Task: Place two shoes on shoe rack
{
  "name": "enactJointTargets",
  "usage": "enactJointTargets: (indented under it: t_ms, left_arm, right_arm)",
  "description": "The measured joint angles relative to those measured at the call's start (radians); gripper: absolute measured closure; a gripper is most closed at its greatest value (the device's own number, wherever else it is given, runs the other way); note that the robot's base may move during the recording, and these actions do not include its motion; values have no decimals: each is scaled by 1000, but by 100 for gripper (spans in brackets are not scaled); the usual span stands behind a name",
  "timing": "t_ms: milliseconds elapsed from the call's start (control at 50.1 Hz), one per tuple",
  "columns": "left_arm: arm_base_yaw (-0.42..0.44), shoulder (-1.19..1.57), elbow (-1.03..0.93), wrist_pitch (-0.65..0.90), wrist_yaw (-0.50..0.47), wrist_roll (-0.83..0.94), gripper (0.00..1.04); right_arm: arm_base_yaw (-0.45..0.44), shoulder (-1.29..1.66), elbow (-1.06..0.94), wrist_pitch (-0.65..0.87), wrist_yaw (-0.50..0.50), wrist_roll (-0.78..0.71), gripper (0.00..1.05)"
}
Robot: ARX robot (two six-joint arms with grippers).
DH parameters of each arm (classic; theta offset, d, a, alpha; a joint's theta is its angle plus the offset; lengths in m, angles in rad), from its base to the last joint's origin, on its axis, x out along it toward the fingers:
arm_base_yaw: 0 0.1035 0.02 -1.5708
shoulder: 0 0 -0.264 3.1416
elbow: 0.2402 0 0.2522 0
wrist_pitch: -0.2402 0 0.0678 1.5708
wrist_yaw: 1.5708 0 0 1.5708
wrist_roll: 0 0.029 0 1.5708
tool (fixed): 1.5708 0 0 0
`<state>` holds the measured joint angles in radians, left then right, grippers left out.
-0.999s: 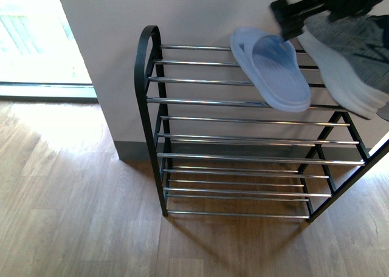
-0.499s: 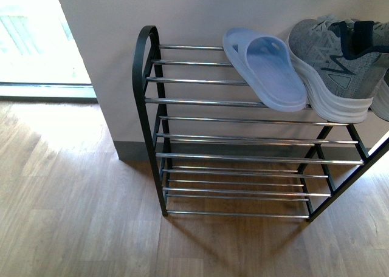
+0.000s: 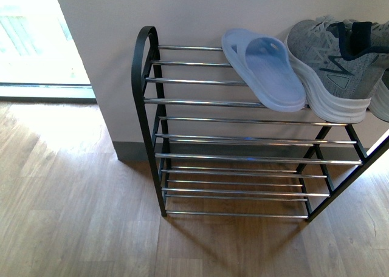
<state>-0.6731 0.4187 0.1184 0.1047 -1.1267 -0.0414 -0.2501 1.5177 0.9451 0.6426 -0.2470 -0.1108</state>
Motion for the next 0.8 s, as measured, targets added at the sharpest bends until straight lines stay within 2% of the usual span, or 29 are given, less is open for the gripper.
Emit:
enactJointTargets:
  t_ms: [180, 280, 459, 799]
  left_arm:
    - [0, 0, 0, 0, 0, 0, 103]
    - [0, 0, 0, 0, 0, 0, 103]
    - [0, 0, 0, 0, 0, 0, 103]
    - [0, 0, 0, 0, 0, 0, 103]
  right_arm:
    - [58, -126, -324, 112, 68, 85, 89]
    - [75, -187, -410, 145, 90, 94, 103]
    - [127, -318, -582, 184, 125, 98, 103]
    - [170, -480, -739, 181, 169, 99, 103]
